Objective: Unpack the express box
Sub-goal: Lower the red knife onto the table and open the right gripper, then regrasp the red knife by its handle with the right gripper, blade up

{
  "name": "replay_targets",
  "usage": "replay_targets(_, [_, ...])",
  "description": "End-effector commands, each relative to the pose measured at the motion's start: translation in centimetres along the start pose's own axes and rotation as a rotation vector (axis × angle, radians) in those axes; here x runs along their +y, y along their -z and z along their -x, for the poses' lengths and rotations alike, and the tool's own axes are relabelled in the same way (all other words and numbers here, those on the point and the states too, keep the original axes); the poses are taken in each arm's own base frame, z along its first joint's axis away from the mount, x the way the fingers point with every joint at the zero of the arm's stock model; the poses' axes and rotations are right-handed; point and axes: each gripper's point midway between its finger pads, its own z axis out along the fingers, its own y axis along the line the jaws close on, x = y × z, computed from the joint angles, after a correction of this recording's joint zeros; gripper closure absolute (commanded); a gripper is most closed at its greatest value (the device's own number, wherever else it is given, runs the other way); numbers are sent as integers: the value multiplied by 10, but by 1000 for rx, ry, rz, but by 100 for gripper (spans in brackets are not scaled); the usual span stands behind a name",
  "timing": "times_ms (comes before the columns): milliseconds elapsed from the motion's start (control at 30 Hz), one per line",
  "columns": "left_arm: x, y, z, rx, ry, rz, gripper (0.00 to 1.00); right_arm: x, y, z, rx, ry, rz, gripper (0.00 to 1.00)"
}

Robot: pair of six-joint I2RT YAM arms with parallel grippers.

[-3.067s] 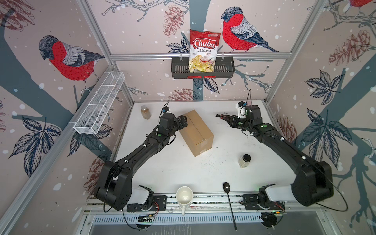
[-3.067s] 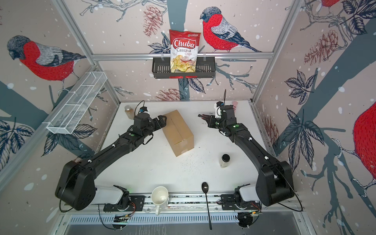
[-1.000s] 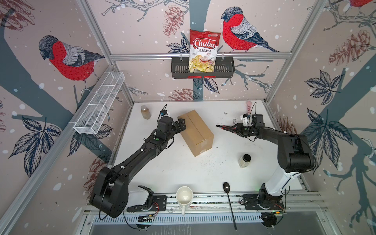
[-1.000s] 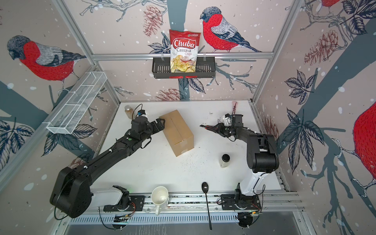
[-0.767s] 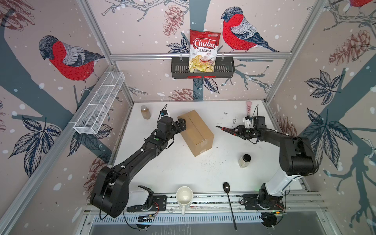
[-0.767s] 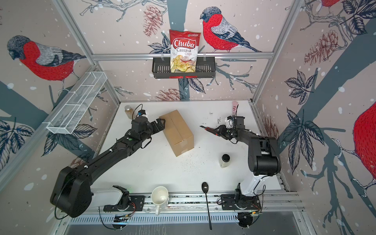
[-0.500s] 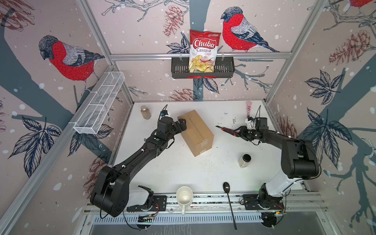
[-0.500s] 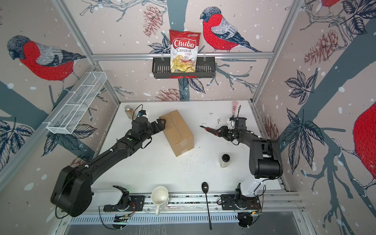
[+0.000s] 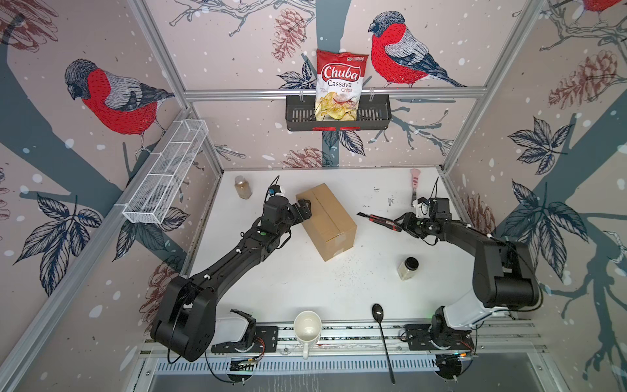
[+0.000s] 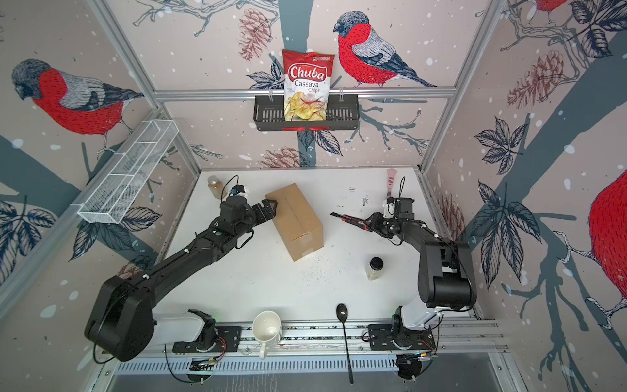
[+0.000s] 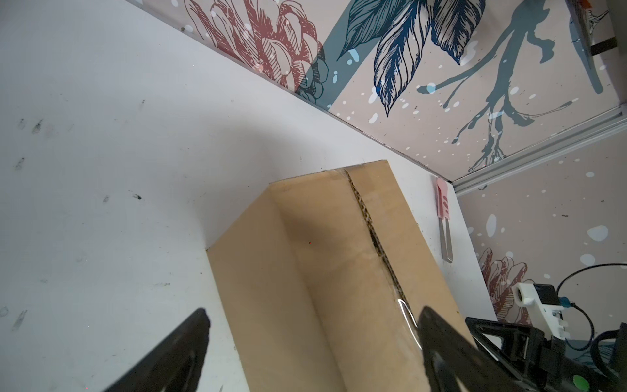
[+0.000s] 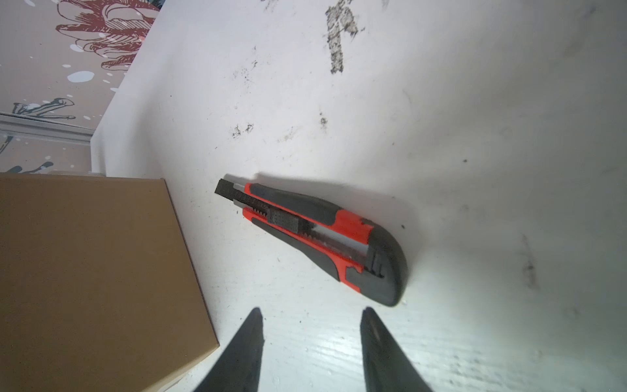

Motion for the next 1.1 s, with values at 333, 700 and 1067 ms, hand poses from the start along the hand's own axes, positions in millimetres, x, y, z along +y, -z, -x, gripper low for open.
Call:
replay_targets(333, [-12,15,12,-3,-37,-24,5,29,35,17,-25,335,-324,47])
replay_targets(700, [-10,34,12,-5,-46,-10,5,64,-7,3,101,598,-436,38])
replay_targets(1067, [-11,38,6,17,-60,-29,4,40,-43,-3,255,754,-617,34])
